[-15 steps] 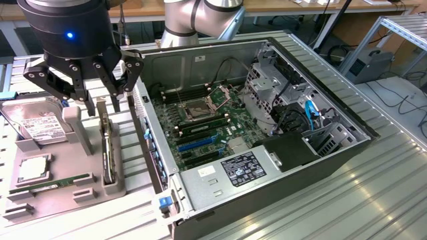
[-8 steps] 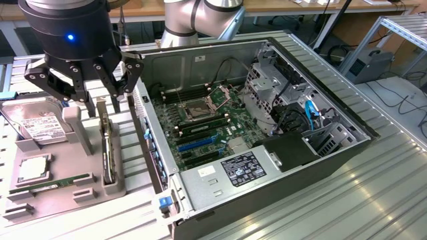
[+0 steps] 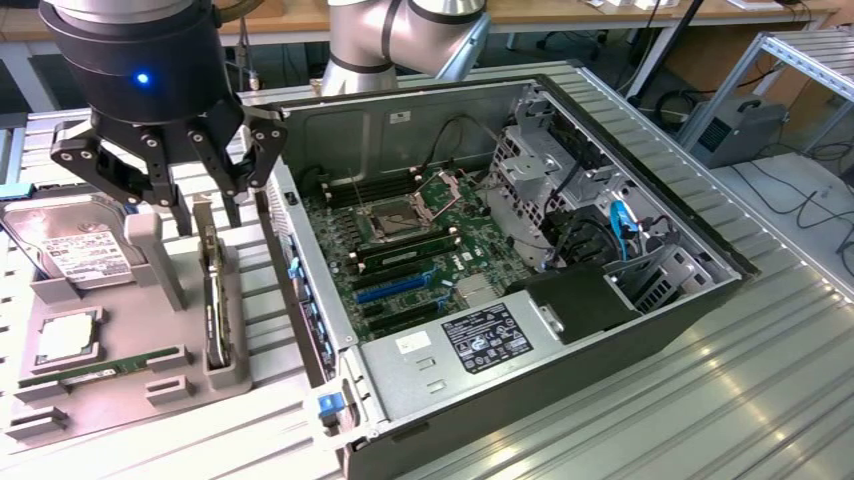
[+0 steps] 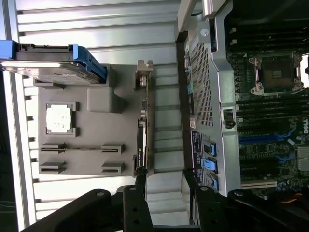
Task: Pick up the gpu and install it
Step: 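Pick up the gpu and move the gpu toward the slot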
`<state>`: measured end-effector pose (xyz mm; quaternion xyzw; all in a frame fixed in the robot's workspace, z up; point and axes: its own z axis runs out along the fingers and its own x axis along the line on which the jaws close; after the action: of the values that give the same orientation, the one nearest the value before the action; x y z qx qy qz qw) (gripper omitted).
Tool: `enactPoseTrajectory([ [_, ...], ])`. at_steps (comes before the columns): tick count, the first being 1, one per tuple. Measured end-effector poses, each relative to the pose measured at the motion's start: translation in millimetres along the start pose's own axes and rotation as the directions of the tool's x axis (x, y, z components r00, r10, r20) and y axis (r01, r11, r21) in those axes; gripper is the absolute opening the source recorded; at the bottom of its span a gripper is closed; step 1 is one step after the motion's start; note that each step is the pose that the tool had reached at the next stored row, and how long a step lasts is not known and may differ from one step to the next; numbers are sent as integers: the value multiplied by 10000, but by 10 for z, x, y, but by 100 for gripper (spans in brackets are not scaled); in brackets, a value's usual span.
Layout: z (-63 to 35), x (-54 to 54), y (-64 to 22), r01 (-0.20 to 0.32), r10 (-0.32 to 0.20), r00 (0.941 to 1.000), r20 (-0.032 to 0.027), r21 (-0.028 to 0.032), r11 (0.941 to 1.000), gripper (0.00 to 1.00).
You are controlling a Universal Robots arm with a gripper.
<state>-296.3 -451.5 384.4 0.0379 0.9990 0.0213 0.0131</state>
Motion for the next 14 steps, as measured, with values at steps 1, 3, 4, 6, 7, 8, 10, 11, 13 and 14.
enactPoseTrajectory([
  [1, 3, 0, 0, 0, 0, 10000, 0, -1, 10000, 42],
  [3, 7, 0, 0, 0, 0, 10000, 0, 0, 10000, 42],
  [4, 9, 0, 0, 0, 0, 10000, 0, -1, 10000, 42],
  [6, 13, 0, 0, 0, 0, 10000, 0, 0, 10000, 42],
  [7, 16, 0, -1, 0, 0, 10000, 0, 0, 10000, 42],
  [8, 17, 0, -1, 0, 0, 10000, 0, -1, 10000, 42],
  [10, 21, 0, -1, -1, 1, 10000, 0, 0, 10000, 42],
  [11, 23, 1, -1, -1, 1, 10000, 0, 0, 10000, 42],
  [13, 28, 1, -1, 0, 0, 10000, 1, -1, 10000, 42],
  [14, 30, 1, -1, 0, 0, 10000, 0, 0, 10000, 42],
])
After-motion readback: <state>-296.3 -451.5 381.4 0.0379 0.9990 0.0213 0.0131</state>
